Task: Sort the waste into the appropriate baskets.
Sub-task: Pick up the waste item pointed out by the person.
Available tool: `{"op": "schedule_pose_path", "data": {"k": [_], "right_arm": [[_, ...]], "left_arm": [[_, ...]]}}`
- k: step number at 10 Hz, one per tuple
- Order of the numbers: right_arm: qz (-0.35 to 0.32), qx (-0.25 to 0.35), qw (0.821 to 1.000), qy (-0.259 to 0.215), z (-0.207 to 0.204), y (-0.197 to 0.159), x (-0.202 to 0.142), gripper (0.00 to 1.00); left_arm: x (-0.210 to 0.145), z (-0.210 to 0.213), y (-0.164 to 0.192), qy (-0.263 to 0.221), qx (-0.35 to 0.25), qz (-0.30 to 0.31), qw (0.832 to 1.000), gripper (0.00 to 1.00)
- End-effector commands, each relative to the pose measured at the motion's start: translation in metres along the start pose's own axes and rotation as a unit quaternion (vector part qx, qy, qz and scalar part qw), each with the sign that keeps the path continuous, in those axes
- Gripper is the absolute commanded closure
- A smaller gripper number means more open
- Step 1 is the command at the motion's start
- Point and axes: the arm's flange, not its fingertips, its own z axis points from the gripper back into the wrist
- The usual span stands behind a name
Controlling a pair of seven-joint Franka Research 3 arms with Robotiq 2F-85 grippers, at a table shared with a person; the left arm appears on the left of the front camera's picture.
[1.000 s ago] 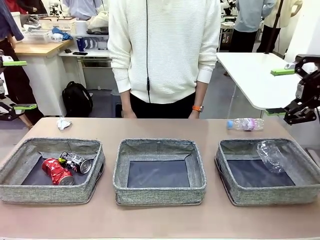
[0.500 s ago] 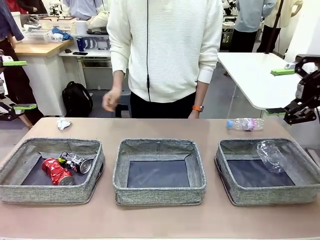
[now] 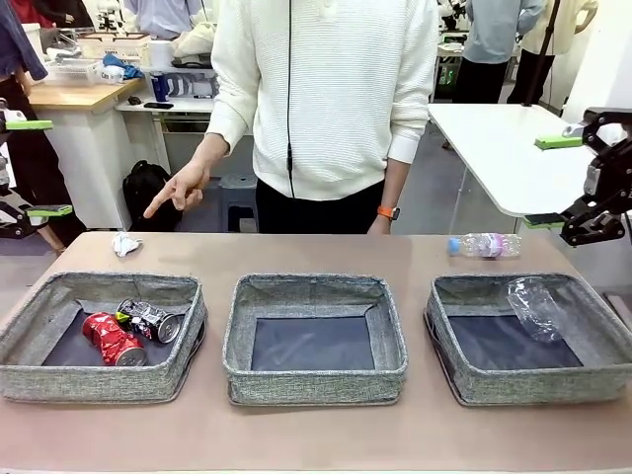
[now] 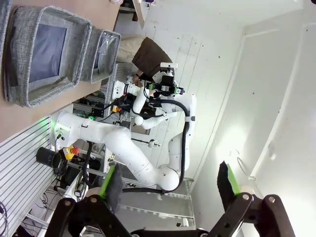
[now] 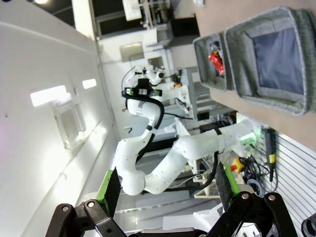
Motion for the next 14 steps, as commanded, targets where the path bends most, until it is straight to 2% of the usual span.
{"op": "schedule_pose_path", "data": {"k": [1,3,4,5,6,7,8,10,11,12,13,14], "right_arm": [[0.012,0.013,1.0,0.0,-0.002,0.002,0.002,0.0],[0.012,0.013,1.0,0.0,-0.002,0.002,0.002,0.0],[0.012,0.013,1.0,0.0,-0.002,0.002,0.002,0.0],[0.012,0.013,1.0,0.0,-0.002,0.002,0.002,0.0],[0.012,0.013,1.0,0.0,-0.002,0.002,0.002,0.0],[0.012,0.013,1.0,0.0,-0.002,0.002,0.002,0.0],[0.012,0.013,1.0,0.0,-0.002,0.002,0.002,0.0],[0.012,0.013,1.0,0.0,-0.002,0.002,0.002,0.0],[0.012,0.013,1.0,0.0,-0.002,0.002,0.002,0.0],[0.012,0.013,1.0,0.0,-0.002,0.002,0.002,0.0],[0.012,0.013,1.0,0.0,-0.002,0.002,0.002,0.0],[0.012,0.013,1.0,0.0,-0.002,0.002,0.002,0.0]], "left_arm": [[0.0,-0.001,-0.001,0.004,-0.01,-0.013,1.0,0.0],[0.0,0.0,0.0,0.0,0.0,0.0,1.0,0.0],[0.022,-0.006,-0.005,-0.029,0.117,-0.107,0.987,0.0],[0.06,-0.006,-0.005,-0.096,0.22,-0.177,0.954,0.0],[0.098,-0.001,-0.003,-0.097,0.326,-0.221,0.914,0.0],[0.123,0.005,-0.003,-0.145,0.428,-0.265,0.852,0.0],[0.142,0.009,-0.006,-0.199,0.503,-0.31,0.782,0.0],[0.158,0.009,-0.018,-0.219,0.601,-0.383,0.667,0.0],[0.162,0.009,-0.022,-0.213,0.621,-0.406,0.636,0.0],[0.167,0.007,-0.021,-0.198,0.643,-0.395,0.625,0.0],[0.167,0.001,-0.021,-0.208,0.631,-0.375,0.646,0.0],[0.175,0.011,-0.039,-0.13,0.541,-0.384,0.737,0.0]]}}
